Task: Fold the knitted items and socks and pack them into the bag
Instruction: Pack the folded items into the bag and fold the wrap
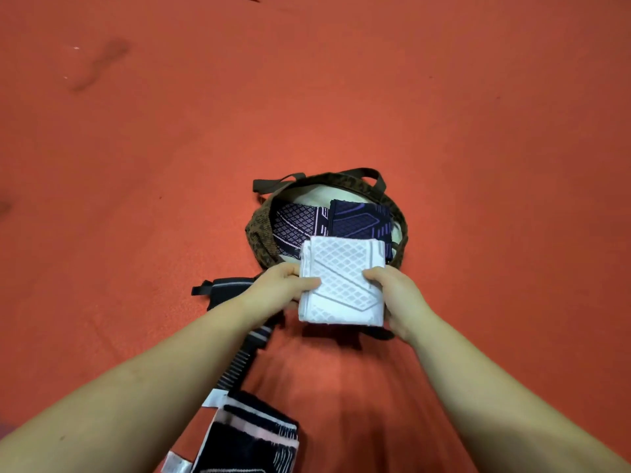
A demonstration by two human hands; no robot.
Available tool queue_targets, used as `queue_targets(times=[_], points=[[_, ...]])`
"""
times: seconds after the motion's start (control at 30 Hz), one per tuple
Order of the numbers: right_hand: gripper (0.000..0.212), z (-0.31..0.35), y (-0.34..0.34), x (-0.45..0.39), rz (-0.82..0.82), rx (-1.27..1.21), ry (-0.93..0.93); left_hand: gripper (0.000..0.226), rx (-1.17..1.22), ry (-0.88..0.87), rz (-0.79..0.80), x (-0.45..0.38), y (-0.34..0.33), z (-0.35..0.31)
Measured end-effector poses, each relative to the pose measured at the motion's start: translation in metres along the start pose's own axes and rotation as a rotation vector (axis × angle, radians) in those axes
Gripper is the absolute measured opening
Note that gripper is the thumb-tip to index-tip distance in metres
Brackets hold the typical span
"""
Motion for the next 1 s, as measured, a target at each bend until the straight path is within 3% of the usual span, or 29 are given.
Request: queue_targets(times=[0.07,0.17,0.3,0.5,0.67,0.77,0.83,0.93,1.0], points=[[0.007,0.025,0.013,-0.012,-0.094,0.192,0.064,0.016,-0.086,-0.037,-0.115,-0.011,0.009,-0.028],[0.023,0.058,0.019,-0.032,-0.206,0.488,0.160,0.033,-0.512,-0.001,-0.311,-0.028,0.028,-0.064],[0.028,0.086,0.009,-0.059,-0.311,0.799,0.185,0.019,-0.742,0.147,-0.361,-0.057,0.043,-0.076],[0.036,0.085,-0.018,-0.101,-0.341,0.895,0.146,0.031,-1.056,0.413,-0.441,-0.078,0.073,-0.071],[0.049,0.072,-0.053,-0.120,-0.229,0.871,0.189,0.033,-1.224,0.417,-0.522,-0.069,0.101,-0.083],[0.071,0.068,-0.070,-0.110,-0.176,1.003,0.302,0.046,-1.359,0.361,-0.502,-0.064,0.099,-0.081],[0.072,0.059,-0.084,-0.109,-0.093,1.242,0.369,0.056,-1.625,0.283,-0.458,-0.067,0.082,-0.082],[0.071,0.042,-0.094,-0.121,0.101,1.403,0.328,0.059,-1.980,0.244,-0.220,-0.080,0.062,-0.070],[0.071,0.041,-0.096,-0.129,0.151,1.477,0.310,0.060,-2.008,0.346,-0.115,-0.086,0.069,-0.059]])
Point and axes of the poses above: each hand's wrist, its own x-axis away from the middle knuckle, its own y-axis out of the back of the hand, z = x × y, the point moved 10 cm from there along -x, towards the middle knuckle, and after that the axes turned 11 degrees about z, right-handed, at the moved point
